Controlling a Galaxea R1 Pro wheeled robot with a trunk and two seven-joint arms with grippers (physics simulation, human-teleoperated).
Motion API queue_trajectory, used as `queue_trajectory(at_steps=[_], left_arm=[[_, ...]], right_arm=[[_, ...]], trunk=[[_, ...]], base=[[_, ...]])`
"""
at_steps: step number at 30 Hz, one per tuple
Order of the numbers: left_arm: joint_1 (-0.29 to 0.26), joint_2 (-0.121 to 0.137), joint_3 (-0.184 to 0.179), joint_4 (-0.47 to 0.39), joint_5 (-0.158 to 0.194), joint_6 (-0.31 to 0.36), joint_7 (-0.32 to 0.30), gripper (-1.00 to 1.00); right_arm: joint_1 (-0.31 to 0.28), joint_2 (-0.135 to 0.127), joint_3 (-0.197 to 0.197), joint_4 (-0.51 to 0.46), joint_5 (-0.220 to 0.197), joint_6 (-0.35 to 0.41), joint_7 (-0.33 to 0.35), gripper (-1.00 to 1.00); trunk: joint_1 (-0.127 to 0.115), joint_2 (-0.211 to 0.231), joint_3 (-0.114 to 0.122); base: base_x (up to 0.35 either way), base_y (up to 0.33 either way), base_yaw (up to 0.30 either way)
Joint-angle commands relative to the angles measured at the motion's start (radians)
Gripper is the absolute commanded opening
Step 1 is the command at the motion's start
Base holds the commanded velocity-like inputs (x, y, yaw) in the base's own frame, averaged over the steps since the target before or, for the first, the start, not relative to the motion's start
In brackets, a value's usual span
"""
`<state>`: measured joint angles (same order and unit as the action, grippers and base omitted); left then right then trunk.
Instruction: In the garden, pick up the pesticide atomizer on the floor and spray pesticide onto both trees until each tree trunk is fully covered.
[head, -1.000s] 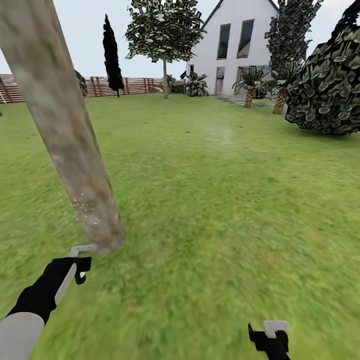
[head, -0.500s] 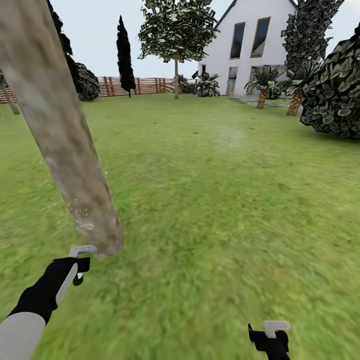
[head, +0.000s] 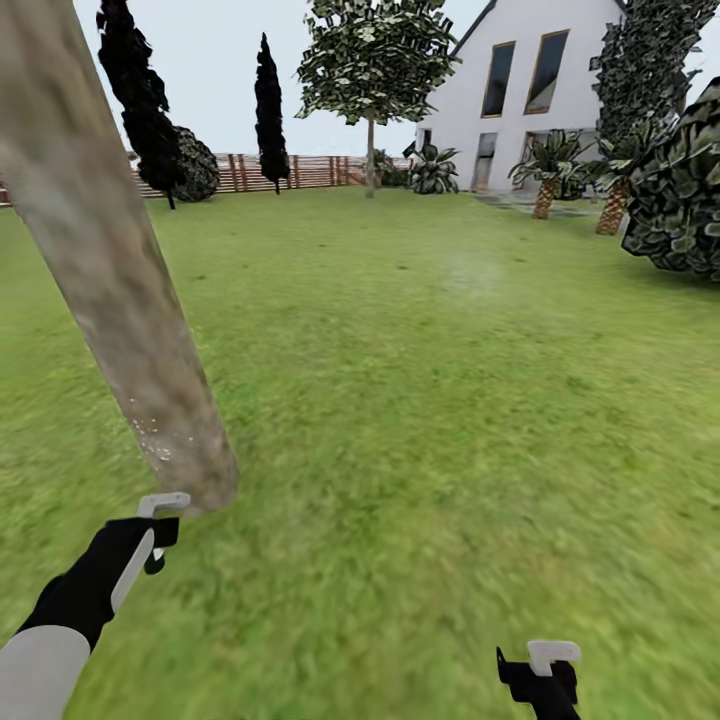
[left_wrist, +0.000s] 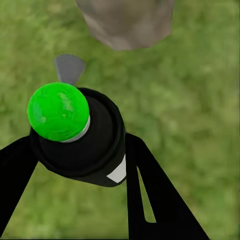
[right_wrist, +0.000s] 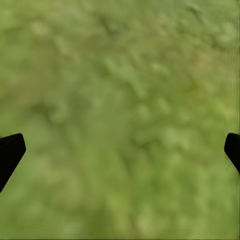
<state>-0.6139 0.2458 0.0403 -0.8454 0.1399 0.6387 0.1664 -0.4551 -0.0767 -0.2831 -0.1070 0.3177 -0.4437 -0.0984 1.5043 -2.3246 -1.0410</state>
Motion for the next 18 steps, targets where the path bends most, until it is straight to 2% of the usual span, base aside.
queue_trajectory(at_steps=[1,4,10,11,13,18], left_arm=[[0.002,-0.001,-0.001,-0.004,0.010,0.006,0.009,-1.00],[0.035,-0.004,-0.001,0.004,0.017,0.005,0.010,-1.00],[0.040,-0.011,0.000,0.008,0.022,-0.030,0.011,-1.00],[0.040,-0.019,0.000,0.008,0.023,-0.034,0.011,-1.00],[0.040,-0.031,0.000,0.009,0.020,-0.038,0.012,-1.00],[0.049,-0.036,0.000,0.009,0.021,-0.039,0.012,-1.00]], right_arm=[[-0.001,0.000,-0.005,0.001,0.011,-0.003,-0.004,1.00],[-0.001,0.001,-0.005,0.002,0.011,-0.003,-0.004,1.00],[-0.001,0.002,-0.004,0.003,0.012,-0.003,-0.004,1.00],[-0.001,0.002,-0.004,0.003,0.012,-0.003,-0.004,1.00],[-0.001,0.002,-0.004,0.003,0.012,-0.003,-0.004,1.00],[-0.001,0.002,-0.004,0.003,0.012,-0.003,-0.004,1.00]], trunk=[[0.000,0.000,-0.001],[0.000,0.000,-0.001],[0.000,0.000,-0.001],[0.000,0.000,-0.001],[0.000,0.000,-0.001],[0.000,0.000,-0.001]], base=[[0.001,-0.275,0.277],[0.047,-0.275,0.278],[0.161,-0.247,0.278],[0.236,-0.192,0.223],[0.239,-0.188,0.066],[0.241,-0.186,0.017]])
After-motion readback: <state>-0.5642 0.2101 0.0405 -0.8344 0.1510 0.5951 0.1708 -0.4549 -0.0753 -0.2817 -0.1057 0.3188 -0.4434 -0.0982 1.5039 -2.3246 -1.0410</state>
